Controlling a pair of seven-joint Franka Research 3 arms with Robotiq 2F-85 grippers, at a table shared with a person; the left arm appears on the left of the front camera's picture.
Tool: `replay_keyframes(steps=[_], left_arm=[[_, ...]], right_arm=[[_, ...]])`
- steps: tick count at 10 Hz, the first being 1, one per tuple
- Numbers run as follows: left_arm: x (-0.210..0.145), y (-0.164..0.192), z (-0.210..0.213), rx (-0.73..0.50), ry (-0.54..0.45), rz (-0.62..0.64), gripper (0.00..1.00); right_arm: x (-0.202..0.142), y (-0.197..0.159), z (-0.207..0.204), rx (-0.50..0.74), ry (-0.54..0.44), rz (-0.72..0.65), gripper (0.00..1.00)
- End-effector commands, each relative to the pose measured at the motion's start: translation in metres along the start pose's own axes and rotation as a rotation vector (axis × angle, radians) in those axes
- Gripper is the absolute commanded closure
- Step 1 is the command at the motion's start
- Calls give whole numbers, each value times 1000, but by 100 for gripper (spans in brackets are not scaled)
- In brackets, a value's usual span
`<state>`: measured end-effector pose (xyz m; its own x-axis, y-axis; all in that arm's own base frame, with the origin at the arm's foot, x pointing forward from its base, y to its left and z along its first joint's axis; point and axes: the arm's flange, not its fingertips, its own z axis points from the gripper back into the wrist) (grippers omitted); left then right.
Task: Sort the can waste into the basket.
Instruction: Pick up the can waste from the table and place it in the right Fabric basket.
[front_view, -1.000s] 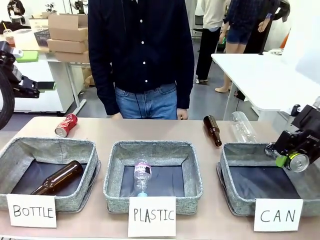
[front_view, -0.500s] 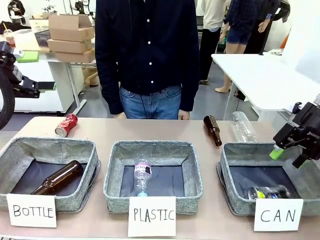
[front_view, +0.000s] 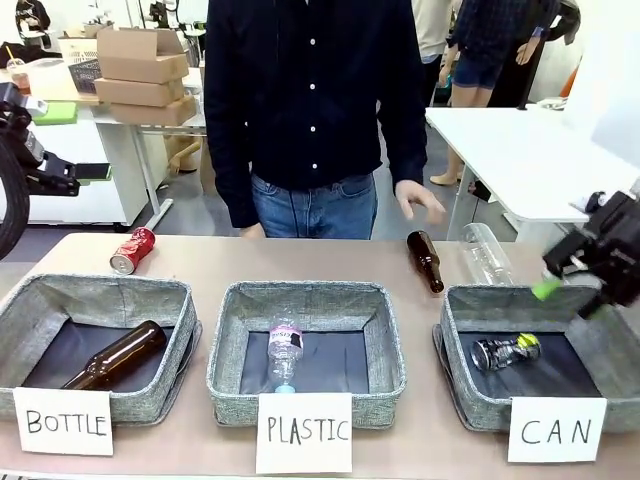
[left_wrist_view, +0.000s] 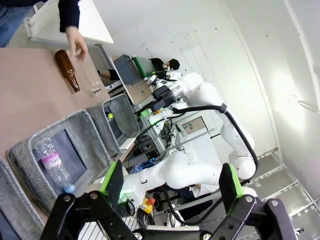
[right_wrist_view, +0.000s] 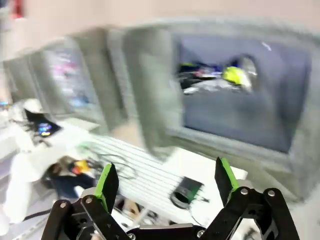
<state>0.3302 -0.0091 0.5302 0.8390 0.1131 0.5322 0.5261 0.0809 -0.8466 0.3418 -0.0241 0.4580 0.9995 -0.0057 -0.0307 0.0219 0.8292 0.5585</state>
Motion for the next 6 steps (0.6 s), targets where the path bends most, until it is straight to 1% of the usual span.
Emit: replay_keyframes(steps=[1,2,3,4,5,6], left_arm=[[1,0,-1,-22,-11,-18,0],[1,0,-1,-22,-11,-18,0],[1,0,-1,-22,-11,-18,0],[1,0,-1,-22,-11,-18,0],[1,0,-1,-22,-11,-18,0],[1,0,-1,-22,-11,-18,0]], right_arm=[[-8,26,32,582,-244,222,0],[-7,36,49,903,-346,151,0],[-9,41,60,1121,-304,161,0],[-8,42,64,1263,-240,112,0],[-5,39,63,1309,-209,104,0],[-13,50,76,636,-220,5,0]])
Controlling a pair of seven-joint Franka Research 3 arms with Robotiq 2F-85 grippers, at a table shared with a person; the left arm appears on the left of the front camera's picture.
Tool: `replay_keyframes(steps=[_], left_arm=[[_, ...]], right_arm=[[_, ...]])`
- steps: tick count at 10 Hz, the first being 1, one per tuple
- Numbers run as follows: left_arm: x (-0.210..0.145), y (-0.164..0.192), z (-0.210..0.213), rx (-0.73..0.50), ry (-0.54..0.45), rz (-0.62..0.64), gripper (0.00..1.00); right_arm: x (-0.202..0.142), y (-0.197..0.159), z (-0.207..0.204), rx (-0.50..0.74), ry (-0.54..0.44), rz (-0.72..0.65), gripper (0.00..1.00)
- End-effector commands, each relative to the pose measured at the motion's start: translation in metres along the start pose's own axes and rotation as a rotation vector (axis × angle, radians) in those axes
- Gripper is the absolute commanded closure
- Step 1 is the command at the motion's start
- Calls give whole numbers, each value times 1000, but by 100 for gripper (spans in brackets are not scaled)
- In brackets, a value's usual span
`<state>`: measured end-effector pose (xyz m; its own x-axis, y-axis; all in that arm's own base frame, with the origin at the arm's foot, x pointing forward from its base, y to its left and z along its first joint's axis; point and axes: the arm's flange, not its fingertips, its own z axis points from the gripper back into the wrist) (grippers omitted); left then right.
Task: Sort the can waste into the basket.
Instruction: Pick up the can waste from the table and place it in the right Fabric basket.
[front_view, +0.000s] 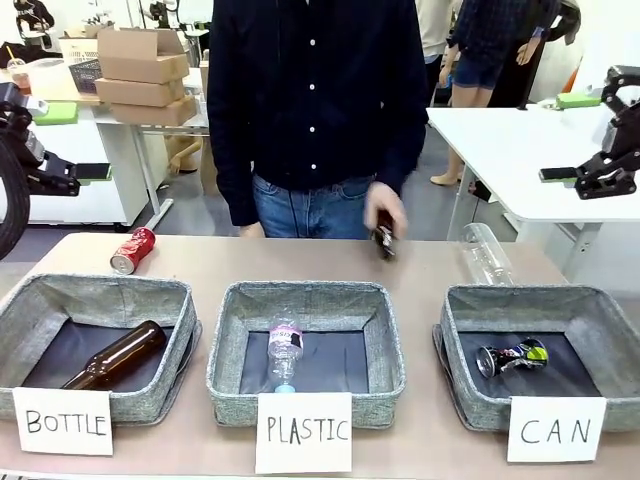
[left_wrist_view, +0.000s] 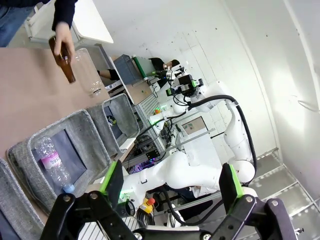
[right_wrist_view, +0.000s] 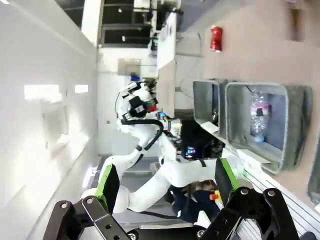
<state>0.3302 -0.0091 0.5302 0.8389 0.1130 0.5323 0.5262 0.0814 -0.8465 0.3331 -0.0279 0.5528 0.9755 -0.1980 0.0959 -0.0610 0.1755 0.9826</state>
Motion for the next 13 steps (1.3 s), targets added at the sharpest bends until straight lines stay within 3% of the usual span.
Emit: replay_keyframes(steps=[1,13], left_arm=[[1,0,-1,-22,-11,-18,0],[1,0,-1,-22,-11,-18,0]], right_arm=[[-2,-3,-3,-170,23,15,0],[-2,-3,-3,-170,23,15,0]])
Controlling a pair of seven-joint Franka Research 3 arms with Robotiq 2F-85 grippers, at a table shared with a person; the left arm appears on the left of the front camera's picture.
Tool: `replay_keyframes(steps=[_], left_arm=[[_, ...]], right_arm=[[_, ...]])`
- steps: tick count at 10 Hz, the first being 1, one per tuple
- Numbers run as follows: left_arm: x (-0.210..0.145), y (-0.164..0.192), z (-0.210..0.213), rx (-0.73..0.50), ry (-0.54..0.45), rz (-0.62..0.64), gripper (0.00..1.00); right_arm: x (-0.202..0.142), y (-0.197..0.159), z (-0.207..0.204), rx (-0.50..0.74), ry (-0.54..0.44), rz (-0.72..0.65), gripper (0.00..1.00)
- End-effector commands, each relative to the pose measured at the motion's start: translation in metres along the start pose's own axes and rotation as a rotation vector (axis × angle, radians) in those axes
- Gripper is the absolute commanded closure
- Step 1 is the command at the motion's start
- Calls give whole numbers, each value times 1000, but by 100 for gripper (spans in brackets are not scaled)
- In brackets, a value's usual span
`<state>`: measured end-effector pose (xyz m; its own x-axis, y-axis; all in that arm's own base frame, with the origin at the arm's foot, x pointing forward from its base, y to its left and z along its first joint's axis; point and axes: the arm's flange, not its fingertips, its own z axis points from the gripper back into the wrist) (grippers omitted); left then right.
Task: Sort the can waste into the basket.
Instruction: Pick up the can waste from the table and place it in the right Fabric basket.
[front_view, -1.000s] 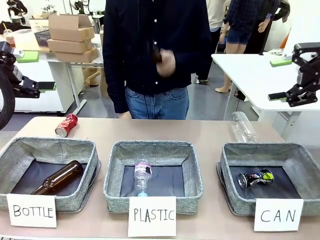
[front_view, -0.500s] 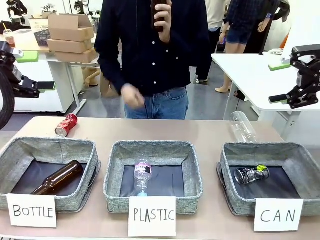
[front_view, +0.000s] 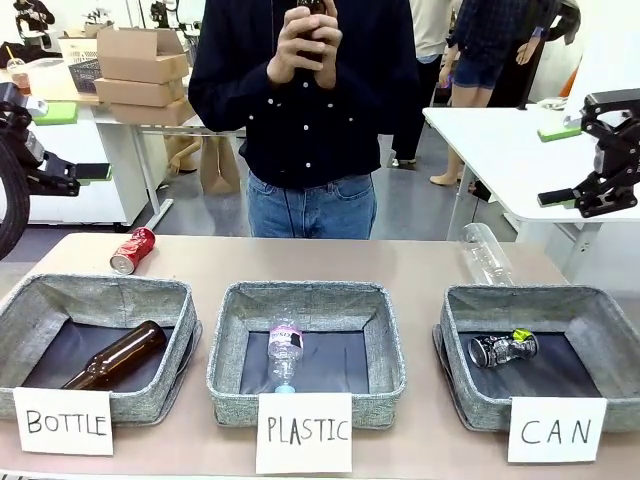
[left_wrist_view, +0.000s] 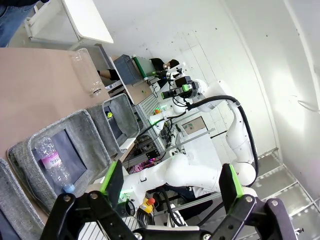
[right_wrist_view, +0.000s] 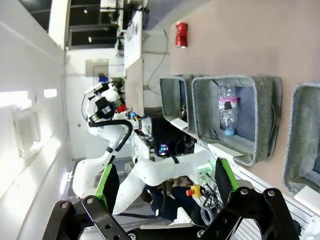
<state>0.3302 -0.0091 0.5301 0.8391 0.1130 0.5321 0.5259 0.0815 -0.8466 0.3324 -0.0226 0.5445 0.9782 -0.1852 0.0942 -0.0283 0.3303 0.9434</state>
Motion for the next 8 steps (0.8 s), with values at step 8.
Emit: replay_keyframes(steps=[8], left_arm=[[1,0,-1,-22,-11,-18,0]], right_arm=[[1,3,4,-6,9,14,0]])
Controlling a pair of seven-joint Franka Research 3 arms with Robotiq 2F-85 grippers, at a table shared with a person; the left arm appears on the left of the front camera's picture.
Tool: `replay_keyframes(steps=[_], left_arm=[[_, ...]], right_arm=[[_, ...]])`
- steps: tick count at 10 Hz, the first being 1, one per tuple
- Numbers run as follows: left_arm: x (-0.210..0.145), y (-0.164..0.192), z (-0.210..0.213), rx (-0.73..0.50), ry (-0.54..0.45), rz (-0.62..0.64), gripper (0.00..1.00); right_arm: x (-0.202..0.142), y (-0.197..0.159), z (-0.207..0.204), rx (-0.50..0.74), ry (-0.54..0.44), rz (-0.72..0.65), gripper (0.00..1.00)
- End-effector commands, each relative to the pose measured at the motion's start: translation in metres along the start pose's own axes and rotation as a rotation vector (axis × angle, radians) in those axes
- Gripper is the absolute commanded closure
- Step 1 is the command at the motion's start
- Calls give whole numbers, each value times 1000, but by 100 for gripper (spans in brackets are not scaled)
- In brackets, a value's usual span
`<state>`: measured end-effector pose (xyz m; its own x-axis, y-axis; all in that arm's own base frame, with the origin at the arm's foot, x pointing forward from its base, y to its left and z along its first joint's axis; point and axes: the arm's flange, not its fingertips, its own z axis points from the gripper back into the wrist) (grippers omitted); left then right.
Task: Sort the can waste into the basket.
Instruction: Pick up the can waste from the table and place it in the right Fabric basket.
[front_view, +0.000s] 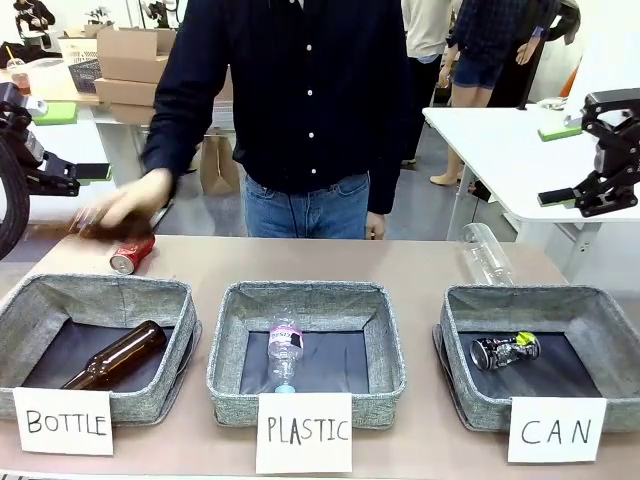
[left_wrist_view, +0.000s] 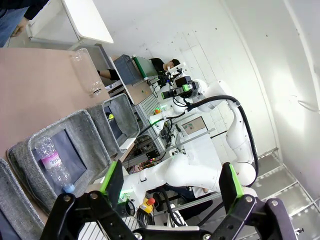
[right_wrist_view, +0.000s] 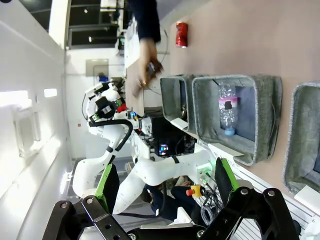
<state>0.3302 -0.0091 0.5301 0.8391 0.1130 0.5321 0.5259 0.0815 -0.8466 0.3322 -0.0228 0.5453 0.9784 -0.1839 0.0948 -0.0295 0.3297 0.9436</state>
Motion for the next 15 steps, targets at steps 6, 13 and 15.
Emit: replay_keyframes(steps=[6,13,15], left_arm=[[1,0,-1,-22,-11,-18,0],[0,0,0,0,0,0,0],[12,0,-1,184,3,-9,0]], right_arm=[[1,3,3,-7,8,13,0],[1,3,3,-7,8,13,0],[1,3,3,-7,8,13,0]])
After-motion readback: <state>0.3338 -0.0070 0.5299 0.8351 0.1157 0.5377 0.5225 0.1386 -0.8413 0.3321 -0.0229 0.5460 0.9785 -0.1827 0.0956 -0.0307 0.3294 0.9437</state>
